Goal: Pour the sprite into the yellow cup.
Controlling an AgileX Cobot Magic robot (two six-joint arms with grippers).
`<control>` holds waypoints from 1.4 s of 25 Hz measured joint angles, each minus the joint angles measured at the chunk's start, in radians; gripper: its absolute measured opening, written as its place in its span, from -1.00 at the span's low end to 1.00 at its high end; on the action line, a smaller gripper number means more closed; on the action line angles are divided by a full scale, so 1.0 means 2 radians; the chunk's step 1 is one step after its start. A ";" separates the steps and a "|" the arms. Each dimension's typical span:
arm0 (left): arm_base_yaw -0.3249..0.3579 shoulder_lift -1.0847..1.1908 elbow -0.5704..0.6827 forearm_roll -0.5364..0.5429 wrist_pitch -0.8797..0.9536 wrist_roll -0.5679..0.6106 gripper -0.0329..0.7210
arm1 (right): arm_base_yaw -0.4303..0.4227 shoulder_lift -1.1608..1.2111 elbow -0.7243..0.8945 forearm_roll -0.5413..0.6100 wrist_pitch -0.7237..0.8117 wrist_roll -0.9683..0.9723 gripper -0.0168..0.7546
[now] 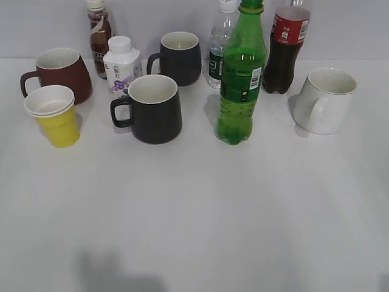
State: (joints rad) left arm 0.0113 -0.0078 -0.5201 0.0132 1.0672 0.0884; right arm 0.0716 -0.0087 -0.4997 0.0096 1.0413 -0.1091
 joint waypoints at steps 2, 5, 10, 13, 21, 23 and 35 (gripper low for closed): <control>0.000 0.000 0.000 0.000 0.000 0.000 0.50 | 0.000 0.000 0.000 0.000 0.000 0.000 0.57; 0.000 0.000 0.000 0.000 0.000 0.000 0.50 | 0.000 0.000 0.000 0.000 0.000 0.000 0.57; 0.000 0.000 0.000 0.000 0.000 0.000 0.50 | 0.000 0.000 0.000 0.000 0.000 0.000 0.57; 0.000 0.000 0.000 0.000 0.000 0.000 0.50 | 0.000 0.000 0.000 0.000 0.000 0.000 0.57; 0.000 0.000 0.000 0.000 0.000 0.000 0.50 | 0.000 0.000 0.000 0.000 0.000 0.000 0.57; 0.000 0.000 0.000 0.000 0.000 0.000 0.50 | 0.000 0.000 0.000 0.000 0.000 0.000 0.57; -0.001 0.000 0.000 -0.001 0.000 0.000 0.50 | 0.000 0.000 0.000 0.000 0.000 0.000 0.57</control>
State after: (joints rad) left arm 0.0093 -0.0078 -0.5201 0.0113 1.0672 0.0884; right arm 0.0716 -0.0087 -0.4997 0.0096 1.0413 -0.1091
